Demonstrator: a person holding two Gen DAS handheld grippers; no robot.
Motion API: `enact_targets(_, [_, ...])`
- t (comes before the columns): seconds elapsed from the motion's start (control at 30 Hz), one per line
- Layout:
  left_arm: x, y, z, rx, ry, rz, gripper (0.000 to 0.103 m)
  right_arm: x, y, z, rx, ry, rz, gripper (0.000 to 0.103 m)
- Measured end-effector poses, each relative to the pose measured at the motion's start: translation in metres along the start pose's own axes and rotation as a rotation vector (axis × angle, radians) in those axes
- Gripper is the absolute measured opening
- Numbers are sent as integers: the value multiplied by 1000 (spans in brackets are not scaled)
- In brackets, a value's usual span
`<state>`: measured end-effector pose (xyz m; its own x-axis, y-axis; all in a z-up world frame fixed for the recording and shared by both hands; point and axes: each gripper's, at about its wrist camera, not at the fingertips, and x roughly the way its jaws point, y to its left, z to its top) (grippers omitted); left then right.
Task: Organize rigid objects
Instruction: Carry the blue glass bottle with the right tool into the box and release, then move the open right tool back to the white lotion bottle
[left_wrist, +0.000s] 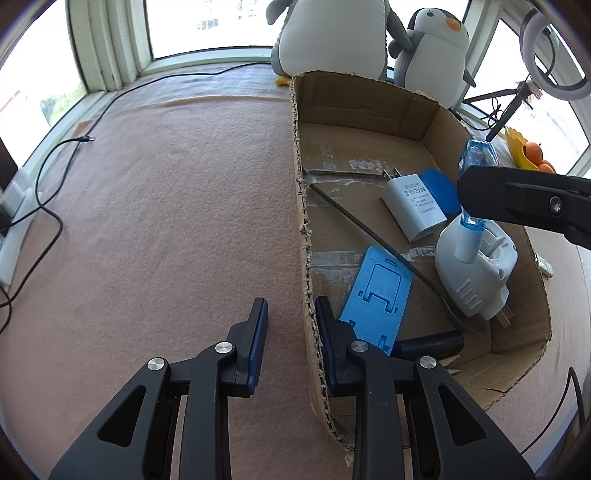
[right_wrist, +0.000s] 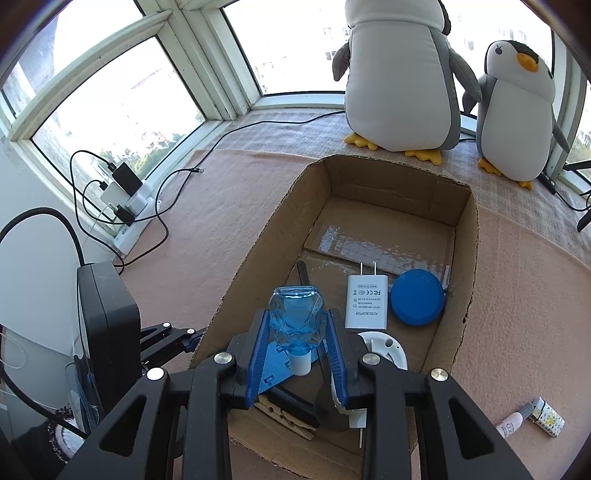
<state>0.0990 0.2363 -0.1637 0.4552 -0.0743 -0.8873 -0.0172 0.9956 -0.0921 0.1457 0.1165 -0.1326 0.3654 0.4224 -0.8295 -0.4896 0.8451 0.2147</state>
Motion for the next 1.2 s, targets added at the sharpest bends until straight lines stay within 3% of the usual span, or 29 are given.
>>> enact_targets(0.23, [0,0,-1,1,0,1,25,-7,-4,1,11,-25,-8,42])
enact_targets(0.47, [0,0,-1,3,0,4,25,-16,-9,1,15,-45,-21,47])
enact_targets(0.83, [-1,-3,-1,12,1,16,25,-54,-30,-16,-6,-82,-75,48])
enact_targets(1.2, [-1,-6,0,21,3,29,25,-99,-98,-60,22,-68,-144,49])
